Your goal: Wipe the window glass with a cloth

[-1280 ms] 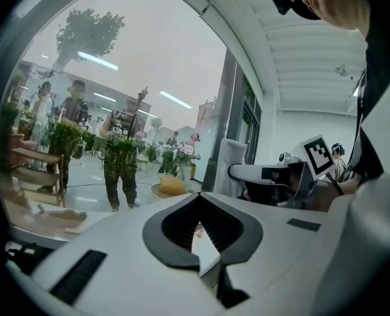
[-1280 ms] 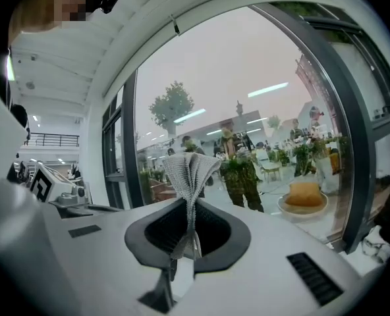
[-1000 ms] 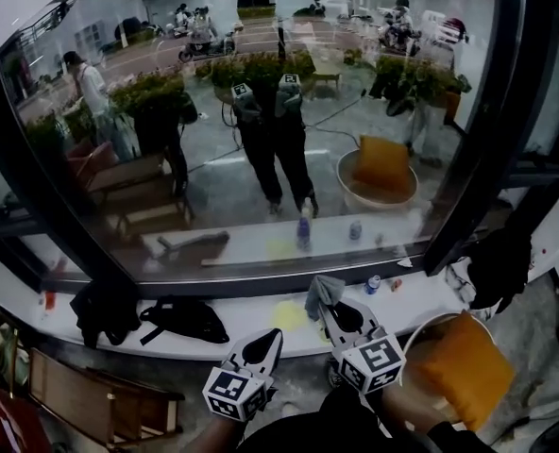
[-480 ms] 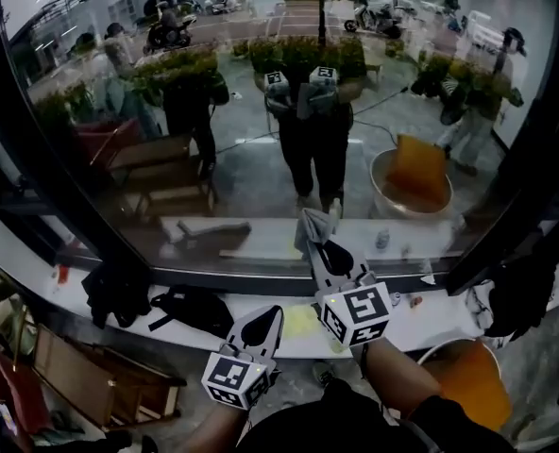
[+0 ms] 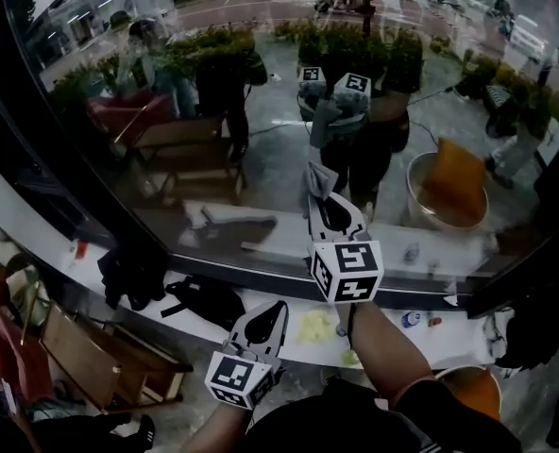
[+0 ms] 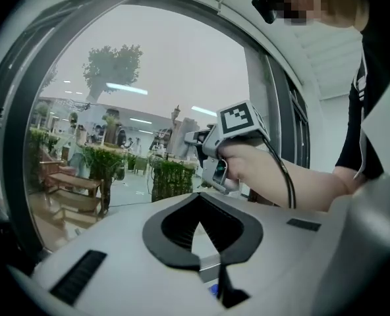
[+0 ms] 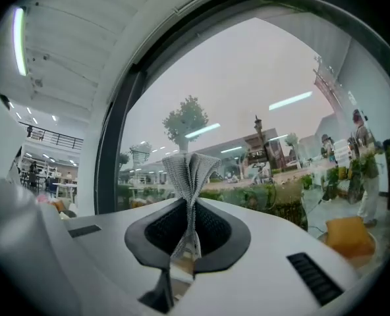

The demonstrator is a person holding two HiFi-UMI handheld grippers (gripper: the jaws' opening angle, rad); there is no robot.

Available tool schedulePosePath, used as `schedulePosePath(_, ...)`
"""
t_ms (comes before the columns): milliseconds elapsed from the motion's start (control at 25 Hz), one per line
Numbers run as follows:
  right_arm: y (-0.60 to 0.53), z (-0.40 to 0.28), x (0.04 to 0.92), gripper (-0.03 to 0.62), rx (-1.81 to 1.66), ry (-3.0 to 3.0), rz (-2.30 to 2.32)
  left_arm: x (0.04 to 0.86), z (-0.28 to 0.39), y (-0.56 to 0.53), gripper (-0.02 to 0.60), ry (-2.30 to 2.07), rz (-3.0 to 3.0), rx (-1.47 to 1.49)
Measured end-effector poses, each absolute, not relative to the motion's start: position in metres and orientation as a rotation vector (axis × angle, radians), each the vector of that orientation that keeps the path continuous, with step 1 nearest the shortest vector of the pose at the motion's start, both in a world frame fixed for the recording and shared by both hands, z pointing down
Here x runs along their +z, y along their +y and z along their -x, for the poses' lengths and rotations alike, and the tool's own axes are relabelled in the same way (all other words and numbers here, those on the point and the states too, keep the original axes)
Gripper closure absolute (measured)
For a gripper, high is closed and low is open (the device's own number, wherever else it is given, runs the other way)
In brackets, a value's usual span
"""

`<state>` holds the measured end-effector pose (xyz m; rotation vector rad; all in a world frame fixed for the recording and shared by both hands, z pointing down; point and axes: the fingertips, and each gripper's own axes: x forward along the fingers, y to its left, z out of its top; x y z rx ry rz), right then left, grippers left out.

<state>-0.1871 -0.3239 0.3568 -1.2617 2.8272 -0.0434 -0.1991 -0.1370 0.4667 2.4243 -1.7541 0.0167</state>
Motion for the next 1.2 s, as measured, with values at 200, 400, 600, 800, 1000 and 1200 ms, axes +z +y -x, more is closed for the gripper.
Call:
schedulePosePath(200, -0.355, 0.21, 0.369, 0.549, -0.102, 2.856, 1.268, 0.474, 0.212, -0.143, 0.574, -1.799, -2.378, 0.037)
schedulePosePath(400, -0.371, 0.222, 0.375, 0.549, -0.136, 2.865, 1.284, 0.477, 0.221, -0.147, 0.574, -1.823, -2.346, 0.024)
schedulePosePath(600, -0.385, 0.222, 0.378, 0.549, -0.146, 2.85, 1.322, 0.482, 0.224, -0.151, 0.574, -1.826, -2.338, 0.027)
schedulePosePath(800, -0.392, 0.22, 0.376, 0.549, -0.13, 2.845, 1.349, 0.48, 0.223, -0.15, 0.574, -1.822, -2.337, 0.034)
schedulePosePath(1000, -0.393, 0.22, 0.378, 0.549, -0.115, 2.847, 1.36, 0.479, 0.225, -0.143, 0.574, -1.831, -2.339, 0.032)
schedulePosePath(1200, -0.396, 0.214, 0.377, 0.549, -0.11, 2.82, 1.414, 0.471, 0.223, -0.129, 0.574, -1.822, -2.373, 0.044)
